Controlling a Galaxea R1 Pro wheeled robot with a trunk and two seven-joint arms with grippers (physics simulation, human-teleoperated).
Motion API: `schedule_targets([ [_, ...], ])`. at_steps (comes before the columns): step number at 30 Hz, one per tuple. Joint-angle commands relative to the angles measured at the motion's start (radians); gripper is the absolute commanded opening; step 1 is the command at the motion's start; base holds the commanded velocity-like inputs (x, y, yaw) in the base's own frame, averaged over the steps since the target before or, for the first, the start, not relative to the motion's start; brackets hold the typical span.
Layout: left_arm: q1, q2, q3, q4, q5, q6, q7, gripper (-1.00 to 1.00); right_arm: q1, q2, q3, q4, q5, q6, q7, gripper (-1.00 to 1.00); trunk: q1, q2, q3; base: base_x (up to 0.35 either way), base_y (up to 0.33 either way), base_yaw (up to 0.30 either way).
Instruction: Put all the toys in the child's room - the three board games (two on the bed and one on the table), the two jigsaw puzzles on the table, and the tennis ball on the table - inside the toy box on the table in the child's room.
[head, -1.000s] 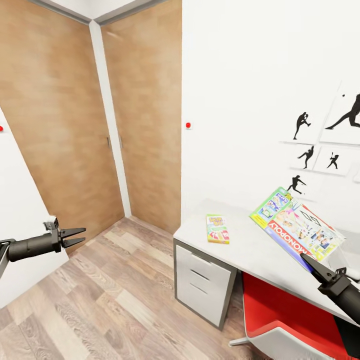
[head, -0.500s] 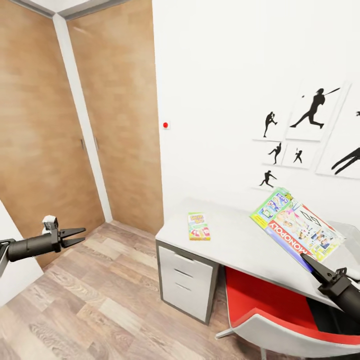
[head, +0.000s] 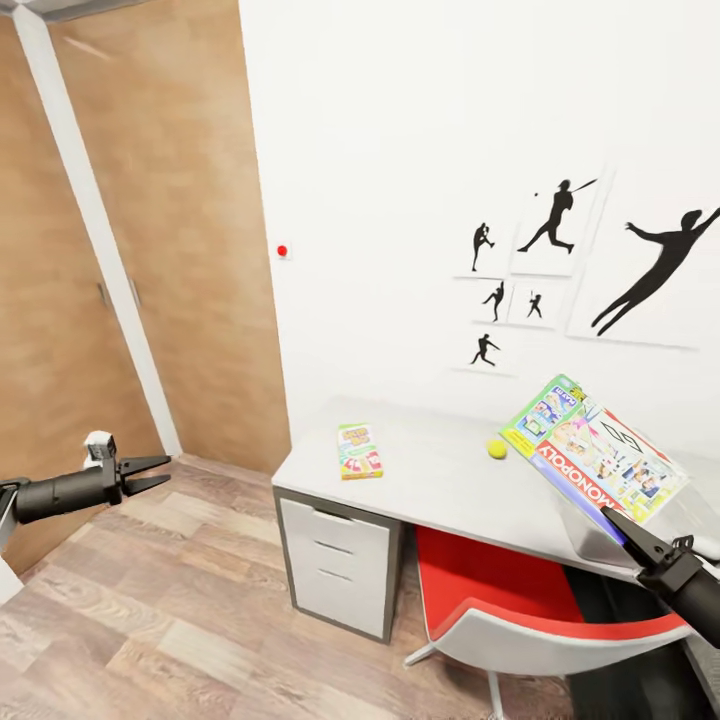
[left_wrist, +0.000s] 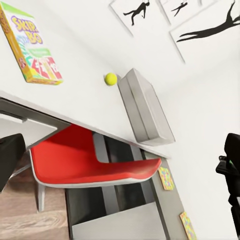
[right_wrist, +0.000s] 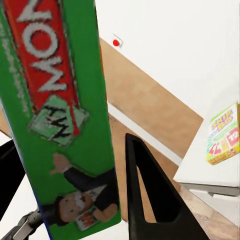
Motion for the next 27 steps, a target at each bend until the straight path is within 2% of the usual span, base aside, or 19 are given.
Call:
schedule_targets([
  [1,0.0,0.0,0.002,-0.001,-0.005,0.011,-0.007,1.0,-0.001,0.0,-0.001,0.0,-0.004,0.007,0.002,-1.0,0.001,-0.002,-0.002,0.0,0.0,-0.28],
  [10,0.001,0.002,0.004,0.0,-0.005,0.011,-0.009,1.0,-0.001,0.0,-0.001,0.001,-0.005,0.005,0.003,-1.0,0.001,-0.002,-0.002,0.017,0.0,-0.28],
  [19,0.001,0.003,0.009,0.0,-0.003,0.007,-0.01,1.0,-0.001,-0.001,-0.001,0.002,-0.005,0.005,0.004,-1.0,0.001,-0.002,-0.002,0.23,0.0,-0.28],
  [27,0.004,0.003,0.014,0.0,-0.002,0.006,-0.013,1.0,-0.001,-0.001,-0.001,0.004,-0.006,0.004,0.003,-1.0,0.001,-0.002,-0.002,0.045,0.0,-0.28],
])
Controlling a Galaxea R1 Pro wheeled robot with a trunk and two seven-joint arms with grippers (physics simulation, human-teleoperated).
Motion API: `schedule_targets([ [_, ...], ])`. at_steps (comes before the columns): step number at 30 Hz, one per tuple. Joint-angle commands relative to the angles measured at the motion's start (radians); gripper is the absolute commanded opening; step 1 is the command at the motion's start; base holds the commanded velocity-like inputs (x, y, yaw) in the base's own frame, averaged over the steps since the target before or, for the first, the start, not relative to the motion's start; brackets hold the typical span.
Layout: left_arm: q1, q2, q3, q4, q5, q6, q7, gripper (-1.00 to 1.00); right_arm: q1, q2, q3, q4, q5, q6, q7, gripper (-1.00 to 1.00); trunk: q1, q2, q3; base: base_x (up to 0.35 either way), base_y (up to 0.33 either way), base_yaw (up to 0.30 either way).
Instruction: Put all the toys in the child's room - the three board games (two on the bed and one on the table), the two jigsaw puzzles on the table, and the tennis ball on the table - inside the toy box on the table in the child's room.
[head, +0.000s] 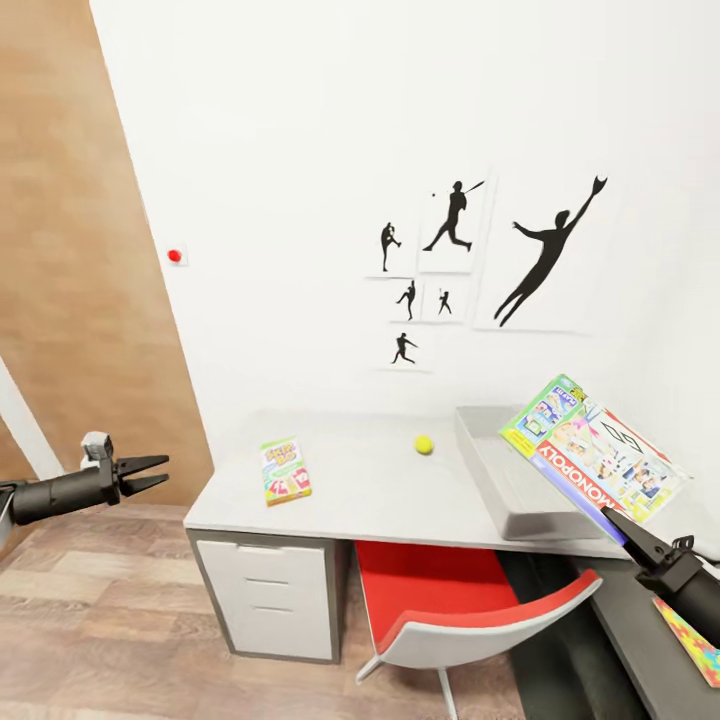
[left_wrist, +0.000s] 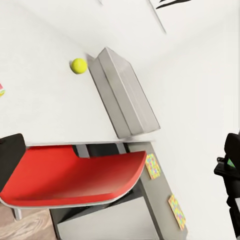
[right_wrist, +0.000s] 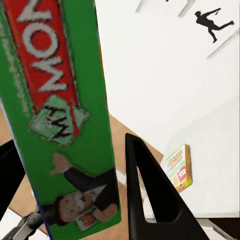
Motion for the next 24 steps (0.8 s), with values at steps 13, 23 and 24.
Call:
schedule_targets([
  [13,0.0,0.0,0.002,-0.001,0.0,0.008,-0.006,1.0,-0.001,0.001,0.0,0.001,-0.002,0.004,0.001,-1.0,0.001,-0.002,-0.002,0.021,0.0,-0.237],
  [23,0.001,0.0,0.002,-0.001,0.001,0.007,-0.006,1.0,-0.001,0.002,0.001,0.0,0.0,0.002,0.001,-1.0,0.001,-0.002,-0.002,0.135,-0.001,0.022],
  [24,0.001,0.0,0.002,-0.002,0.001,0.007,-0.006,1.0,-0.001,0.002,0.001,0.0,0.0,0.002,0.001,-1.0,0.001,-0.002,-0.002,0.103,-0.03,0.224],
])
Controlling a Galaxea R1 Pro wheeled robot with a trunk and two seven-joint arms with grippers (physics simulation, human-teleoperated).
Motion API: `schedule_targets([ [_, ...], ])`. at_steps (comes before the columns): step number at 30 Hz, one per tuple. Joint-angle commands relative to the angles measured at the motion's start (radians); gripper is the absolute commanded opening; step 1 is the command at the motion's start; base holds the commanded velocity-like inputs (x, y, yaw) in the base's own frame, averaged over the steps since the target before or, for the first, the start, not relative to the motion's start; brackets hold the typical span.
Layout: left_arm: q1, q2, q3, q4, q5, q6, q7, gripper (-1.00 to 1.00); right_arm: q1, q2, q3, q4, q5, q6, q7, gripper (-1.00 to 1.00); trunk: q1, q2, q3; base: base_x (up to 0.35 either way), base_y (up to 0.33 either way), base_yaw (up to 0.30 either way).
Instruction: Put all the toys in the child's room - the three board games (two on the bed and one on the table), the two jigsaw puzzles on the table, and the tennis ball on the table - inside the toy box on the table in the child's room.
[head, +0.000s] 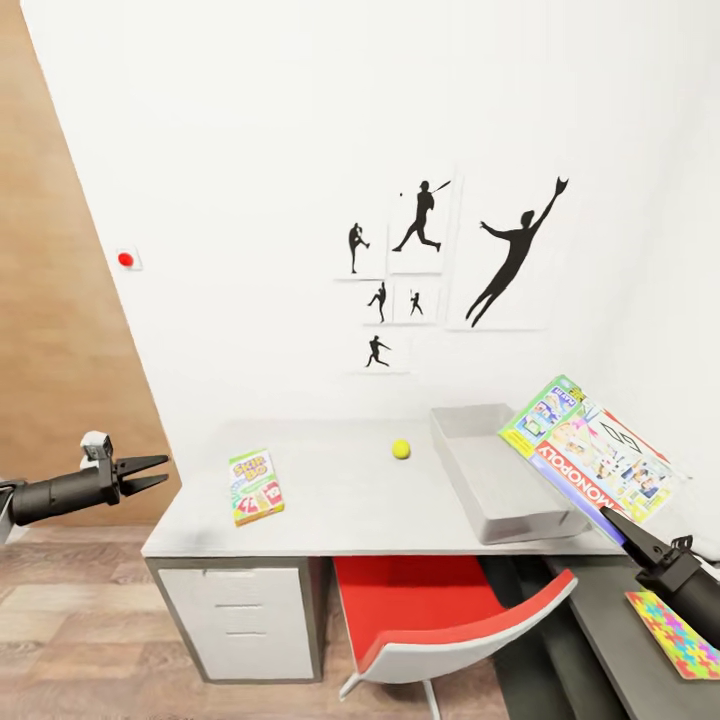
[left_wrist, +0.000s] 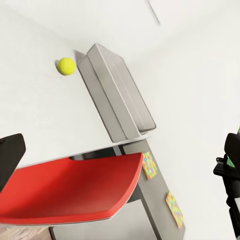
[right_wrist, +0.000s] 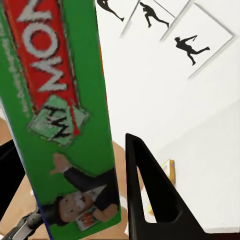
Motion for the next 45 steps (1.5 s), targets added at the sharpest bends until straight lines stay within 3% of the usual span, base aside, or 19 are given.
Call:
schedule_targets([
  [1,-0.001,0.0,0.001,0.0,-0.004,0.011,-0.006,1.0,-0.001,0.0,-0.001,0.0,-0.001,0.005,0.002,-1.0,0.001,-0.002,-0.002,0.134,-0.041,0.237],
  [14,-0.001,0.0,0.001,0.0,-0.004,0.01,-0.006,1.0,-0.001,0.0,-0.001,0.0,-0.001,0.005,0.002,-1.0,0.001,-0.002,-0.002,0.18,-0.035,0.1],
  [25,-0.001,0.0,0.001,0.0,-0.004,0.009,-0.006,1.0,-0.001,0.0,-0.001,0.0,-0.001,0.005,0.002,-1.0,0.001,-0.002,0.006,0.181,-0.04,-0.147],
  [45,-0.001,0.0,0.001,0.0,-0.004,0.009,-0.006,1.0,-0.001,0.0,-0.001,0.0,-0.001,0.005,0.002,-1.0,0.001,-0.002,0.007,0.13,-0.099,-0.012],
])
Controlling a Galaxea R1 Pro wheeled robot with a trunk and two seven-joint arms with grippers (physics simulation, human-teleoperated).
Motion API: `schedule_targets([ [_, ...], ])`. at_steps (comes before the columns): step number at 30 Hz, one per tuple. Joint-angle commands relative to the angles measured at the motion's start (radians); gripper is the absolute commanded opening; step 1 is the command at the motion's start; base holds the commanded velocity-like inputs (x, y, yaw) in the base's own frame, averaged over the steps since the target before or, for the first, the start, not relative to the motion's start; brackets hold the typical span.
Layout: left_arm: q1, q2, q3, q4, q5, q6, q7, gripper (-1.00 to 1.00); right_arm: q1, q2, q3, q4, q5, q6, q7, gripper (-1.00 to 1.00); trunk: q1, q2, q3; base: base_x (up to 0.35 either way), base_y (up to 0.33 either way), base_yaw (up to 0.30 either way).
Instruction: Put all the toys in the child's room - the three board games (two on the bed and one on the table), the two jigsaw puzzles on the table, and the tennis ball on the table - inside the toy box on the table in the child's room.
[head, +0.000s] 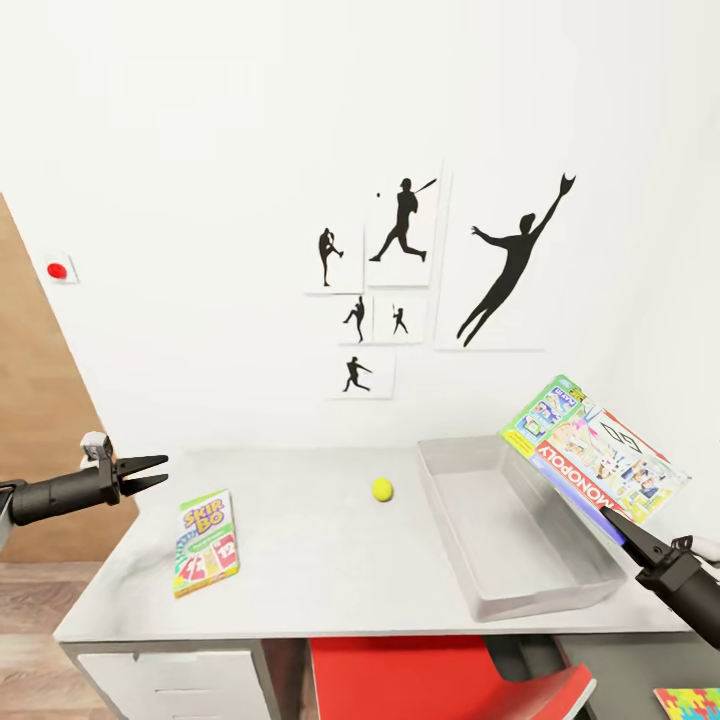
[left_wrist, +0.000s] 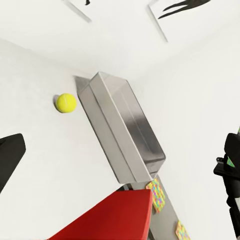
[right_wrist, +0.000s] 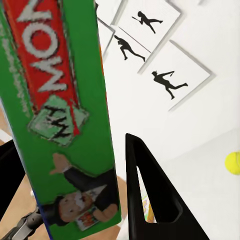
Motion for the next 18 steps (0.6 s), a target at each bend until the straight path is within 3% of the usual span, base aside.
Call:
schedule_targets([
  [1,-0.001,0.0,0.001,0.0,-0.004,0.011,-0.006,1.0,-0.001,0.0,-0.001,0.0,-0.001,0.005,0.002,-1.0,0.001,-0.002,-0.002,0.042,-0.031,0.0],
  [18,-0.001,0.0,0.001,0.0,-0.004,0.011,-0.006,1.0,-0.001,0.0,-0.001,0.001,-0.002,0.004,0.0,-1.0,0.001,-0.002,-0.002,0.076,-0.005,0.0],
])
